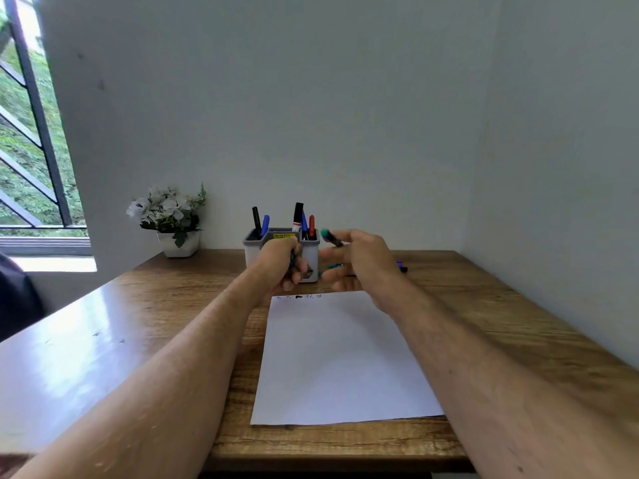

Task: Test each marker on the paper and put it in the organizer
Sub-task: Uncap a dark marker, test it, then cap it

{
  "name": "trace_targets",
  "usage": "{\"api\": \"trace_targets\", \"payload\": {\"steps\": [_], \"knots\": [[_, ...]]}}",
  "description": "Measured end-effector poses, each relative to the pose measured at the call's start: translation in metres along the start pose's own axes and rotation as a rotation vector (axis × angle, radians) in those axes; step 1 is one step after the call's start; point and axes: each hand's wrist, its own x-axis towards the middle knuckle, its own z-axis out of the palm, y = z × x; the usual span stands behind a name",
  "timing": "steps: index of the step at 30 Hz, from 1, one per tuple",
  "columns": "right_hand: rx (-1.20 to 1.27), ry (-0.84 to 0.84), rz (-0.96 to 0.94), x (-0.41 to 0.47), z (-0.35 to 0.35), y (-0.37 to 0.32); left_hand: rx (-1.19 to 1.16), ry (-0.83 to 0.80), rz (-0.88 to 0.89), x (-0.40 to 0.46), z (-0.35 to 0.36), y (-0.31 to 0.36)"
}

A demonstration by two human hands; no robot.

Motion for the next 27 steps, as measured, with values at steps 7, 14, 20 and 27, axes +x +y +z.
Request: {"api": "trace_targets", "payload": {"steps": [7,14,20,27], "knots": [[-0.009,0.078,-0.012,-0.008,-0.007,0.031,0.131,-0.107,-0.084,0.003,0.002,-0.011],[-0.019,0.157,0.057,-0.007,-0.003,0.036,0.193,-0.109,-0.161,0.004,0.003,-0.015],[-0.126,0.128,0.072,-0.005,-0.003,0.035,0.192,-0.110,-0.175,0.005,0.004,-0.014],[-0.299,0.114,0.031,-0.005,-0.002,0.035,0.204,-0.114,-0.201,0.007,0.004,-0.014]]}}
